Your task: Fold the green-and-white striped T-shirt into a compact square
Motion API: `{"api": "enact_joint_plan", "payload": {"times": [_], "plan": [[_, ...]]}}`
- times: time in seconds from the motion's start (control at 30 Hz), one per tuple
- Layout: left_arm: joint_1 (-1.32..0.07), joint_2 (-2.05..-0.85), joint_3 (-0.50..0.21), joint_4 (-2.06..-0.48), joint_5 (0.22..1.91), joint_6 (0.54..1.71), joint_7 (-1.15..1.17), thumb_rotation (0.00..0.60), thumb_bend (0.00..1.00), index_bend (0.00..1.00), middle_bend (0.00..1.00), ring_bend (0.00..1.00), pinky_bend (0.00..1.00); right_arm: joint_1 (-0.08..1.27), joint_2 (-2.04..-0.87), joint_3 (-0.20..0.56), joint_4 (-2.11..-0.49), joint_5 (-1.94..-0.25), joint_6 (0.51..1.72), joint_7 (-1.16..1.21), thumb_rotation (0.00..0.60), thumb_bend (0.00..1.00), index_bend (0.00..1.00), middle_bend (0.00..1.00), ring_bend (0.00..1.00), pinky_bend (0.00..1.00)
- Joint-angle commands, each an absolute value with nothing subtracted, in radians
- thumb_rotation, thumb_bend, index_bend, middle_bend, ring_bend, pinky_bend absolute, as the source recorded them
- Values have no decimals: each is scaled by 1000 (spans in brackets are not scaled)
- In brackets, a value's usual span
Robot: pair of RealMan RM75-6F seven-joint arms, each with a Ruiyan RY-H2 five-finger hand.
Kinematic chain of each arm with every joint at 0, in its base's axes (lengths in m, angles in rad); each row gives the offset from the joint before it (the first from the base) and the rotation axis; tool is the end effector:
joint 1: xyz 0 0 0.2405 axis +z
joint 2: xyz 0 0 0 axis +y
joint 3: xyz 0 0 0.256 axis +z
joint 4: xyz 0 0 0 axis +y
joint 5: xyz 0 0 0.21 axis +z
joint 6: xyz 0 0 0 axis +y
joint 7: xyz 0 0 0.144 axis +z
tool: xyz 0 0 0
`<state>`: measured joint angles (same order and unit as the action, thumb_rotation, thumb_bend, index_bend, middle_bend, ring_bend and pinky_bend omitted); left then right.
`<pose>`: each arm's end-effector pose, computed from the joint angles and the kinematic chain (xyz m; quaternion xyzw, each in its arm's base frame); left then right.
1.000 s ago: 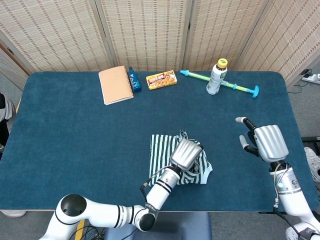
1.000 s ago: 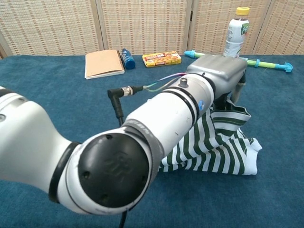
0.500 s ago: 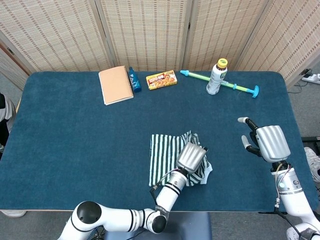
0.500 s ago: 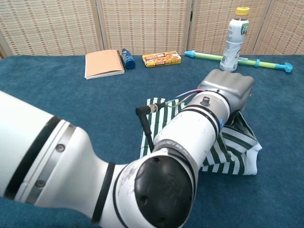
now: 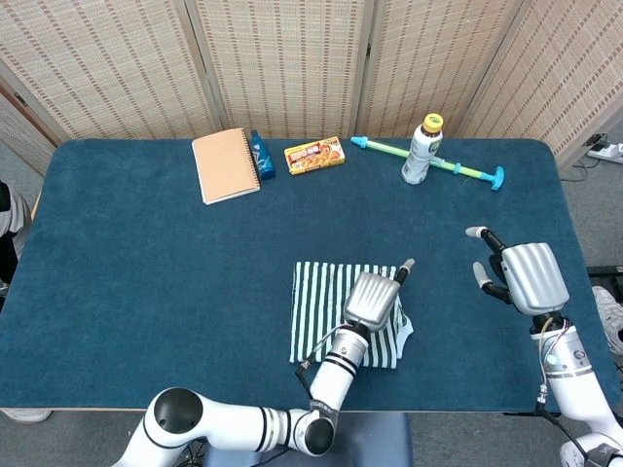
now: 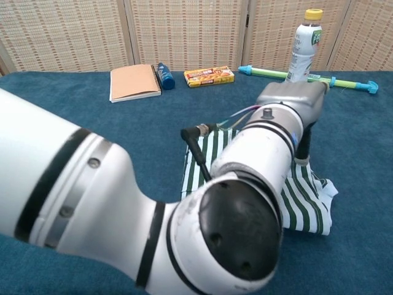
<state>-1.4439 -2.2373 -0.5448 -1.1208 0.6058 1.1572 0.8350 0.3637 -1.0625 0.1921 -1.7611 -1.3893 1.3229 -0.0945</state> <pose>0.1266 0.3095 -0.1500 -0.7384 -0.3518 -0.4257 0.3870 -0.2245 -0.2798 0.1668 0.6284 -0.3355 0.4530 0.5360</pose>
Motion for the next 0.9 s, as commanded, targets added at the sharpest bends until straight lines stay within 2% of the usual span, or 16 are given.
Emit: {"api": "enact_joint_plan", "payload": {"times": [0.03,0.17,0.3,0.43,0.5,0.6,0.7,0.77,0.8,0.9], "plan": [[-1379,-2170,-540,-1198,613,1178,829,600,133,0,693,686,917,366,-1061,192,-1762,-1389,1319,-98,600,457,270,968,1000,1000],[-1287,-2077,-502,-1285,636,1199,810,600,132,0,682,676,903,370,-1059,190,-1764,-1390,1309,-111,600,457,270,963,996,1000],[-1195,-1984,-453,-1365,673,1225,779,600,133,0,682,676,894,376,-1062,186,-1767,-1390,1297,-122,600,458,274,915,936,1000],[-1096,-1884,-388,-1439,742,1247,714,600,132,0,676,660,845,372,-1064,175,-1767,-1390,1289,-127,600,457,276,796,786,996],[-1043,-1828,-349,-1475,787,1262,677,600,132,0,665,648,799,366,-1061,170,-1764,-1386,1290,-130,600,455,276,699,679,940],[-970,-1749,-297,-1528,846,1281,623,600,133,0,618,592,742,357,-1053,161,-1758,-1382,1287,-127,600,454,276,560,536,794],[-896,-1664,-235,-1583,909,1294,567,600,132,0,532,483,687,355,-1022,136,-1750,-1395,1251,-98,600,454,272,408,376,599],[-845,-1612,-189,-1606,961,1311,526,600,132,0,473,409,648,354,-999,119,-1742,-1406,1222,-64,600,454,220,298,262,439],[-823,-1591,-169,-1611,985,1320,508,600,133,0,453,386,627,353,-993,113,-1737,-1412,1215,-51,600,454,184,262,225,390],[-752,-1537,-112,-1608,1058,1361,447,600,132,5,429,352,576,344,-987,97,-1705,-1442,1216,-10,600,453,95,201,166,321]]}}
